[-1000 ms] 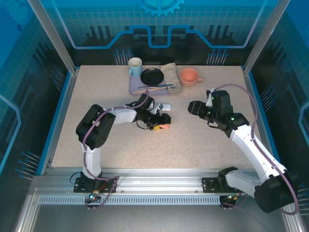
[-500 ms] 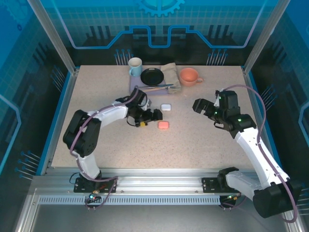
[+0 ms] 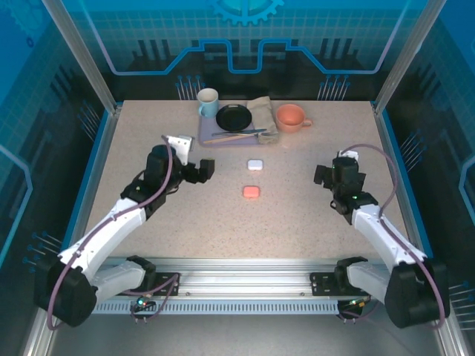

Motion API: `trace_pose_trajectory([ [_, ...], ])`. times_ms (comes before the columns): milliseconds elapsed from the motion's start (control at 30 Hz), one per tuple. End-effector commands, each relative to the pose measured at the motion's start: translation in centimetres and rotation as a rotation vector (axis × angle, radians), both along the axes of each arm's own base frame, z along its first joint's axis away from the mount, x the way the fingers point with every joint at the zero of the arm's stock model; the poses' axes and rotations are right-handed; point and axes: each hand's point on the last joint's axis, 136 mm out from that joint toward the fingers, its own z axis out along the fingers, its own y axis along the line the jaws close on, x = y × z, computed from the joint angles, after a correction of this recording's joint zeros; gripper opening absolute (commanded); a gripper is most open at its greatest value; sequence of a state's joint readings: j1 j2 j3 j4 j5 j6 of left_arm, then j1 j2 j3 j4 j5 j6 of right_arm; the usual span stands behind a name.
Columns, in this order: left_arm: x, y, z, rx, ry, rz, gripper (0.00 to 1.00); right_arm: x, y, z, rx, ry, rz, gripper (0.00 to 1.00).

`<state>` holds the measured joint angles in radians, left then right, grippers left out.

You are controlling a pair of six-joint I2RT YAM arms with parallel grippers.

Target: Insert wireless bluetooth earbuds into charging case

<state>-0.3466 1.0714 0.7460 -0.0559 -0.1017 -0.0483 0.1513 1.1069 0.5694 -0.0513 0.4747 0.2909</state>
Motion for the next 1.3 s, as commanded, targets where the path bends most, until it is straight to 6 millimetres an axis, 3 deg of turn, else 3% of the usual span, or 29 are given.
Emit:
trace_pose_trajectory([
  [0, 1.4, 3.9, -0.5, 0.12, -0.144, 0.122, 0.99, 2.8, -0.7, 1.2, -0.135, -0.161, 0.039, 1.0],
  [100, 1.6, 6.5, -3.2, 0.125, -0.162, 0.202, 0.99, 3.4, 0.2, -1.5, -0.144, -0.131, 0.121, 1.0],
  [233, 2.2, 10.2, -7.0, 0.117, -0.133, 0.285, 0.99, 4.5, 1.1, -1.1, -0.126, -0.187, 0.204, 1.0],
  [367, 3.1, 10.9, -9.6, 0.045, -0.109, 0.253, 0.99, 5.4, 1.6, -1.4, -0.05, -0.182, 0.281, 1.0],
  [400, 3.7, 10.7, -9.4, 0.005, -0.111, 0.227, 0.99, 5.5, 1.7, -1.5, -0.043, -0.175, 0.293, 1.0],
  [533, 4.8, 9.7, -12.1, -0.021, -0.102, 0.152, 0.99, 5.7, 2.1, -1.6, -0.034, -0.172, 0.321, 1.0],
  [800, 4.9, 10.3, -12.2, -0.044, -0.072, 0.167, 0.99, 5.7, 3.7, -1.5, 0.002, -0.174, 0.431, 1.0],
  [900, 4.9, 10.3, -12.2, -0.043, -0.074, 0.167, 0.99, 4.9, 3.6, -0.8, -0.006, -0.293, 0.394, 1.0],
  [967, 5.0, 10.4, -12.2, -0.042, -0.072, 0.173, 0.99, 4.9, 4.5, -3.1, -0.053, -0.287, 0.416, 1.0],
  [1000, 5.0, 10.4, -12.2, -0.043, -0.072, 0.175, 0.99, 5.5, 4.9, -2.9, -0.078, -0.326, 0.425, 1.0],
  [1067, 5.0, 10.5, -12.2, -0.042, -0.07, 0.181, 0.99, 6.6, 4.2, -3.8, -0.025, -0.198, 0.402, 1.0],
  [1267, 5.1, 10.9, -12.3, -0.038, -0.066, 0.208, 0.99, 6.5, 4.0, -3.7, -0.026, -0.213, 0.392, 1.0],
])
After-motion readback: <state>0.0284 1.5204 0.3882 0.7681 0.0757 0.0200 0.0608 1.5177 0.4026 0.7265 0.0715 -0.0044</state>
